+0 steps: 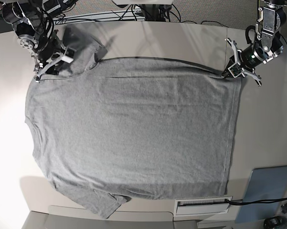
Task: Fold the T-shirt properly
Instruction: 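Move both grippers down to the shirt's shoulder corners and grasp them, then lift the shoulder edge with both grippers and pull it toward the robot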
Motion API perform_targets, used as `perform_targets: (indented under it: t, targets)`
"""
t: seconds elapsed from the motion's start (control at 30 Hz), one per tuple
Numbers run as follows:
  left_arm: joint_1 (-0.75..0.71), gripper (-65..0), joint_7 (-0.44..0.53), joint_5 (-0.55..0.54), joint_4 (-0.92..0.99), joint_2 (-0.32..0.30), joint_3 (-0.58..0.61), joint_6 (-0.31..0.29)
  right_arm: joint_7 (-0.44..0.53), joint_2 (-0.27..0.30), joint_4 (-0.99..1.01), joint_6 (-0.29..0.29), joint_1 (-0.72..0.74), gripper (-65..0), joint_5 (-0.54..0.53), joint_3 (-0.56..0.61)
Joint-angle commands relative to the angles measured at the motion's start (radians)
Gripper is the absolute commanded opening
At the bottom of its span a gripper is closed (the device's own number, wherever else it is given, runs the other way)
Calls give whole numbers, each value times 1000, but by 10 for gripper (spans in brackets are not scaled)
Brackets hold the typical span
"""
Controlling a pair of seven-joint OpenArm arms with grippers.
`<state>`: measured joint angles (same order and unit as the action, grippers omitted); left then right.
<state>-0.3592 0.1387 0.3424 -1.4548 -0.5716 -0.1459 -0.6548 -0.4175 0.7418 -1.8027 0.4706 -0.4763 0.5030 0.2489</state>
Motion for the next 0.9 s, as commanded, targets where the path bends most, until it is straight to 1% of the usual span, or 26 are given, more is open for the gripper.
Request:
perform_targets:
  t: [0.0, 0.03, 0.07, 0.17, 0.2, 0.23, 0.3, 0.33, 0.47, 0.63, 0.7, 0.77, 0.8, 0.87]
  targets:
    - [-23, -650, -190, 133, 27, -11, 6, -23, -2, 5, 14, 19, -1, -364, -9, -1]
    - [-23, -650, -190, 133, 27, -11, 6, -23, -3, 0, 26, 19, 4, -387, -9, -1]
    - [-23, -650, -190, 133, 27, -11, 6, -23, -2, -2, 35, 19, 8, -425, -9, -1]
    - [-23, -650, -190, 133, 27, -11, 6, -23, -27, -2, 37, 17, 8, -562, -10, -1]
    - [-23, -650, -190, 132, 27, -11, 6, -23, -43, -2, 37, 4, 8, -613, -11, -1]
    - [-23, -650, -190, 133, 27, -11, 6, -23, -69, -2, 37, -22, 8, -650, -23, -1]
    - [-23, -650, -190, 130, 26, -11, 6, -22, -135, -2, 34, -84, 8, -650, -49, -1]
    - [-24, -650, -191, 120, 26, -16, 6, -22, -164, -1, 26, -95, 8, -650, -55, -1]
    - [-55, -650, -226, 10, -20, -55, -11, -26, -243, 13, -36, -96, -8, -650, -73, -2]
    - [-171, -650, -286, -149, -178, -110, -68, -27, -287, 72, -122, -120, -63, -650, -108, -2]
    - [-211, -650, -324, -202, -235, -111, -87, -27, -315, 95, -157, -143, -97, -650, -128, -2]
    - [-245, -650, -390, -254, -278, -109, -101, -26, -341, 113, -189, -162, -133, -650, -129, -2]
    - [-260, -650, -421, -277, -297, -109, -107, -24, -349, 119, -203, -164, -153, -650, -129, -2]
    - [-290, -650, -446, -306, -328, -109, -119, -19, -359, 132, -226, -169, -193, -650, -129, -2]
